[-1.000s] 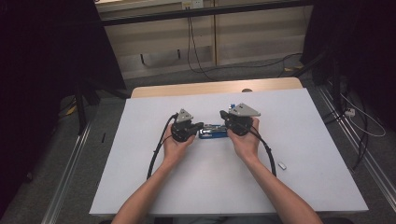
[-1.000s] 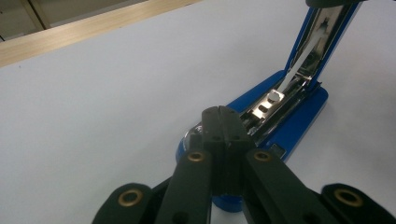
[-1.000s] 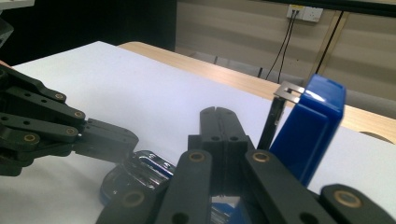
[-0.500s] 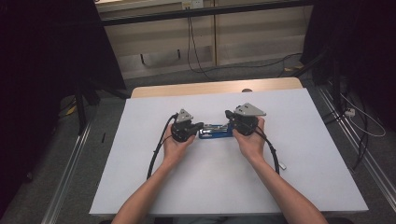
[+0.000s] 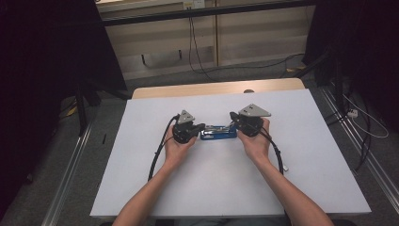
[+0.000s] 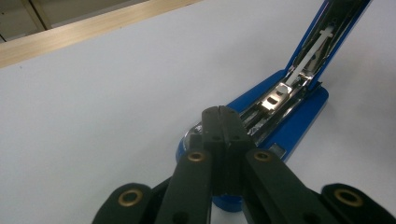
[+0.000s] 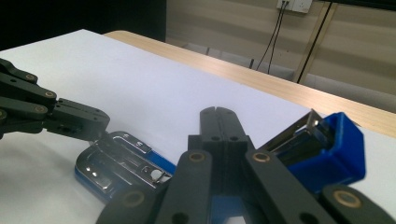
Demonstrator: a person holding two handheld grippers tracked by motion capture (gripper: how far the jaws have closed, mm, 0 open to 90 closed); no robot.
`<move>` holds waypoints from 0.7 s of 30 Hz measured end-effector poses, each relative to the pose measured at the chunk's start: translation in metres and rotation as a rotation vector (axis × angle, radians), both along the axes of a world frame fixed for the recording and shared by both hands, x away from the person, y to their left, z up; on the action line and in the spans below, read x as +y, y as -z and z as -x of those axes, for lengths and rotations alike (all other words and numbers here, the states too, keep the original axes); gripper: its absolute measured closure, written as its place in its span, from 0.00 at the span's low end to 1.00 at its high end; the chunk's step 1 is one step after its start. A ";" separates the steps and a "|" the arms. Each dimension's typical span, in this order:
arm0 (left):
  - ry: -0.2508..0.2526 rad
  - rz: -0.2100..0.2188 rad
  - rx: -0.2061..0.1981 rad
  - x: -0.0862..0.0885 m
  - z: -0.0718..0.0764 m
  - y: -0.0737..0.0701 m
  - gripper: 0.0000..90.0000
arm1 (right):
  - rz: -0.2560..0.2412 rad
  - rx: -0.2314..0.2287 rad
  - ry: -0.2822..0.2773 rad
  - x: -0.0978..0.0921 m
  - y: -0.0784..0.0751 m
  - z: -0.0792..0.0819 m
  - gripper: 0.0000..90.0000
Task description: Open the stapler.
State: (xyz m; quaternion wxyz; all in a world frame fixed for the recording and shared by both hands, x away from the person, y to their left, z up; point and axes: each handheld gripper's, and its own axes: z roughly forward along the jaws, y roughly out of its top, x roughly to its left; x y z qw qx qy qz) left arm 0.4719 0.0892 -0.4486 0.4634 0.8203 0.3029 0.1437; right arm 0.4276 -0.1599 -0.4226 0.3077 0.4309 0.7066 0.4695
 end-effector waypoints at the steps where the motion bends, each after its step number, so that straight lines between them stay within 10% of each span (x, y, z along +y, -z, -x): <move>1: 0.000 0.000 0.000 0.000 0.000 0.000 1.00 | -0.001 0.001 -0.004 0.000 0.000 0.000 1.00; 21: -0.006 0.016 0.009 0.000 0.000 0.001 1.00 | -0.006 0.004 0.012 -0.015 -0.001 0.003 1.00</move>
